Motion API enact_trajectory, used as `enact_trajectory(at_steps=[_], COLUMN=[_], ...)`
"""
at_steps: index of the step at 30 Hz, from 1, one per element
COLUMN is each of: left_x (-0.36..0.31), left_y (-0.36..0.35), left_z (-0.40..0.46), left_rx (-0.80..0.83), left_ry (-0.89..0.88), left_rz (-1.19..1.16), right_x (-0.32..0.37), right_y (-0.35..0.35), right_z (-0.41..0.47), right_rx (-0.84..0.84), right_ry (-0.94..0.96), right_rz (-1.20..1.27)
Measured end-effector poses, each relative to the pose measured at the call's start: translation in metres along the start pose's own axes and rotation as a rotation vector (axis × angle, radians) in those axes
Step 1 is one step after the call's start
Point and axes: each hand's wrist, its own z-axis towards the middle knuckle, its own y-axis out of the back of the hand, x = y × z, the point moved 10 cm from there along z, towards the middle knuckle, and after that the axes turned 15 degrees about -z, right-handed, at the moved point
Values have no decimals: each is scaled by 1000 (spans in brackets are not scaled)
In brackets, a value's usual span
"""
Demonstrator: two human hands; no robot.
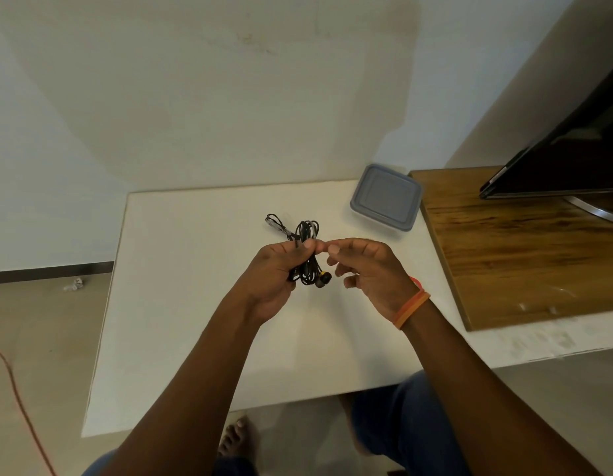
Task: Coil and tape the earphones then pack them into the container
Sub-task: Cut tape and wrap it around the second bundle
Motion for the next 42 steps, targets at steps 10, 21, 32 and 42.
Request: enact_trajectory(at_steps=[10, 21, 32, 42], left_x=[4, 4, 11, 2], left_y=[-5, -5, -5, -7], left_z=[2, 1, -1, -2], left_rx=[64, 63, -33, 64], left_ry=[5, 8, 59, 45], left_rz=[36, -25, -187, -29], right_x=[-2, 12, 8, -14], right_y=[-1, 0, 13, 16], right_z=[1, -1, 5, 0], right_rx=[3, -19, -196, -165], right_ry=[-4, 140, 107, -124], right_rz=[-37, -91, -146, 50])
